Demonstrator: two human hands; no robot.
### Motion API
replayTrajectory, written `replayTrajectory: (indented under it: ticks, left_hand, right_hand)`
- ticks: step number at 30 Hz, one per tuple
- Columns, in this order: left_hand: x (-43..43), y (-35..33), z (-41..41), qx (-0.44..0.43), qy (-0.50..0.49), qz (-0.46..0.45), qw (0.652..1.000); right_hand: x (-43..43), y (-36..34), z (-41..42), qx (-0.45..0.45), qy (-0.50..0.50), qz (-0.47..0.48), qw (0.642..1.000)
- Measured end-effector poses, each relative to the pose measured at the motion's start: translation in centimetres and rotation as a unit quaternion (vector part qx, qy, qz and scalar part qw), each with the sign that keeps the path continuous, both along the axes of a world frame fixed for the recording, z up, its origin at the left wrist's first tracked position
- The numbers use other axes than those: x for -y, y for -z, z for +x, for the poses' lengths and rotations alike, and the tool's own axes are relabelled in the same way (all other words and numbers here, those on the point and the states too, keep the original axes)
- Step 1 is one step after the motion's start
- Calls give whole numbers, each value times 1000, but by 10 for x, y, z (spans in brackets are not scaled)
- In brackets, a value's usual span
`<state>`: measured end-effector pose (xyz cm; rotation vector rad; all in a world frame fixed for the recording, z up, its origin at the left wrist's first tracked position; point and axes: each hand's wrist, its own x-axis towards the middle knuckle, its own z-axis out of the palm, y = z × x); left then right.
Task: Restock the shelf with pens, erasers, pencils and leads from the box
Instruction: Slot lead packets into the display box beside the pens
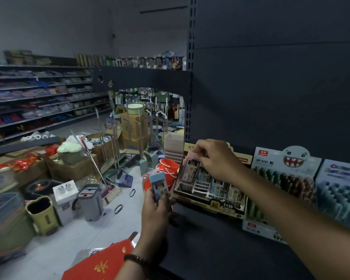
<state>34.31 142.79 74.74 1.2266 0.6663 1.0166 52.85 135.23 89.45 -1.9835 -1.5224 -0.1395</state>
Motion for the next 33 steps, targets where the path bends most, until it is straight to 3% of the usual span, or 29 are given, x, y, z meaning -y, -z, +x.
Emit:
replayTrajectory:
  ticks: [14, 21, 27, 33]
  left_hand:
    - [3, 5, 0, -71, -13, 112, 991]
    - [5, 1, -2, -76, -15, 119, 990]
    - [7, -7, -1, -71, 0, 135, 988]
    - [17, -22, 20, -63, 39, 149, 986]
  right_hand:
    - [-26, 35, -9, 61, 55, -26, 996]
    - [-27, 43, -15, 99, 53, -7, 994]
    - [-5, 32, -14, 18, 34, 40, 998]
    - [25, 17, -18, -59, -41, 7, 997]
